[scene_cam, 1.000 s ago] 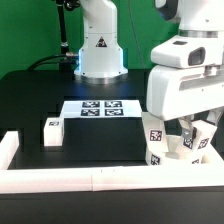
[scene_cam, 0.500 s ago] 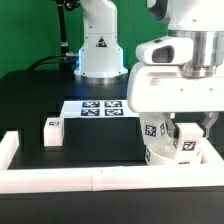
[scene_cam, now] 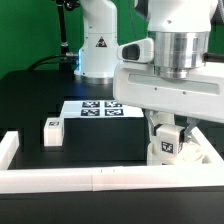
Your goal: Assemble stool
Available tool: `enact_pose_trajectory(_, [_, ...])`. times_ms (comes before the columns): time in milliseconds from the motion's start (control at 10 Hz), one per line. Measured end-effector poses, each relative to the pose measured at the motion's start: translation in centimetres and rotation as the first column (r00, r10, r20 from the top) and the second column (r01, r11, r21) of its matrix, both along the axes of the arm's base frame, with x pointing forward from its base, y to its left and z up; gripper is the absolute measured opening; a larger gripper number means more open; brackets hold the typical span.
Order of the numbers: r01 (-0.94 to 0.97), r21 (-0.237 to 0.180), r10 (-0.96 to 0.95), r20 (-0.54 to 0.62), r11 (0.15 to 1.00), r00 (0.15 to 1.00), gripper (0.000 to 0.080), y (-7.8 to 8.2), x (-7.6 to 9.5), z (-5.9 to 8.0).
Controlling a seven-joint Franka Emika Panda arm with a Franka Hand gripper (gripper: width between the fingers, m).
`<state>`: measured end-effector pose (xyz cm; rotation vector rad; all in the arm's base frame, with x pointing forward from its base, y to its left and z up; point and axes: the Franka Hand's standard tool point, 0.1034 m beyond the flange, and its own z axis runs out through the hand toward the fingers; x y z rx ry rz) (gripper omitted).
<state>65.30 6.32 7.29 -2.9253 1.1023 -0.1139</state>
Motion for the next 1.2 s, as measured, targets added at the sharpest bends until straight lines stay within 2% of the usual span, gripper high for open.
enact_pose_trajectory(400, [0.296,-0.004,-0.296,-0.011,0.955,0.955,0.0337,-1.1,-0.8,-0.1])
enact_pose_trajectory(700, [0.4,-0.009,-0.401,-0.023,0.916,0.916,0.0337,-1.4,-1.1,-0.1])
enact_pose_trajectory(800, [0.392,-0.009,-0.392,-0.023,0.92,0.92,0.0412,-1.4,-1.1,-0.2])
enact_pose_trajectory(900, [0.392,-0.009,-0.392,-0.023,0.92,0.92,0.0412,-1.4,-1.1,-0.2])
enact_pose_trajectory(1000, [0.387,-0.005,-0.387,-0.02,0.922,0.922,0.0582,-1.4,-1.0,0.0])
enact_pose_trajectory(1100, [0.368,0.035,-0.368,-0.006,0.929,0.93,0.0635,-1.4,-0.8,1.9])
enact_pose_trajectory(1200, [0.334,0.064,-0.335,0.004,0.94,0.942,0.0645,-2.3,-1.1,3.6])
